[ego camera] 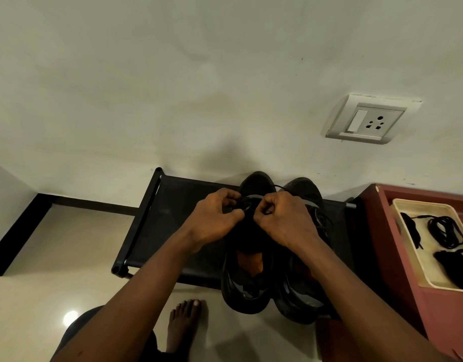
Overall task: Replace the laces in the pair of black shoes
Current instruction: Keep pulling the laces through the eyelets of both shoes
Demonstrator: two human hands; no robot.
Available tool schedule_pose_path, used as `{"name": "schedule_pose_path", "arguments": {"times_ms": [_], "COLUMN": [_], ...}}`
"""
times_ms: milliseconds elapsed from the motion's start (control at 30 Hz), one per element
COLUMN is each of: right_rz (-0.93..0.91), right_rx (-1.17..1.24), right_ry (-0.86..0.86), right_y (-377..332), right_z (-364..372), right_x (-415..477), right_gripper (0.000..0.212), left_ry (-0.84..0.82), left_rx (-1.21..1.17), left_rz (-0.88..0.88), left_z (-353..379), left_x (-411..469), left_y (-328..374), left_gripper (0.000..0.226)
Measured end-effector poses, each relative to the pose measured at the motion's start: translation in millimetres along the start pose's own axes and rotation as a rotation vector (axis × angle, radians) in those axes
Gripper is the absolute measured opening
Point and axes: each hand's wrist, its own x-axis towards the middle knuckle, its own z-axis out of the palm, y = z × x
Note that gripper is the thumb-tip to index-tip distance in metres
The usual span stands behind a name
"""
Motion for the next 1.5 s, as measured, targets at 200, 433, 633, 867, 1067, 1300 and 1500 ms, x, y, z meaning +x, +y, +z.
{"name": "schedule_pose_path", "arguments": {"times_ms": [200,433,633,867,1067,1300,1500], "right_rz": [-0.015,-0.010,-0.016,-0.017,0.061,0.215,0.307], "right_rx": [-0.042,-0.094,-0.099,-0.078,0.020,0.246,0.503], "right_ry": [-0.008,0.010,-0.016,-0.023,0.035,0.002,-0.013], "right_y": [-4,-5,-7,-4,-1,4,6], "right_z": [-2,2,4,10,17,22,26], "right_x": [-2,-3,-3,-4,-2,5,7], "right_gripper": [0.009,0.012,0.013,0.003,0.008,0.017,0.022], "left_ry": [0.004,0.012,0.010,0.001,0.016,-0.016,-0.019], "left_rx": [-0.074,-0.099,-0.118,-0.055,0.084,0.069,0.020], "left_rz": [-0.044,-0.063,-0.059,-0.023,0.029,0.025,0.004], "left_z": [-3,-4,-4,-4,-1,-2,-4], "left_x": [3,5,7,4,2,0,2], "left_y": [1,0,-3,-2,2,4,3], "left_gripper": [0.049,0.044,0.041,0.041,0.045,0.045,0.041]}}
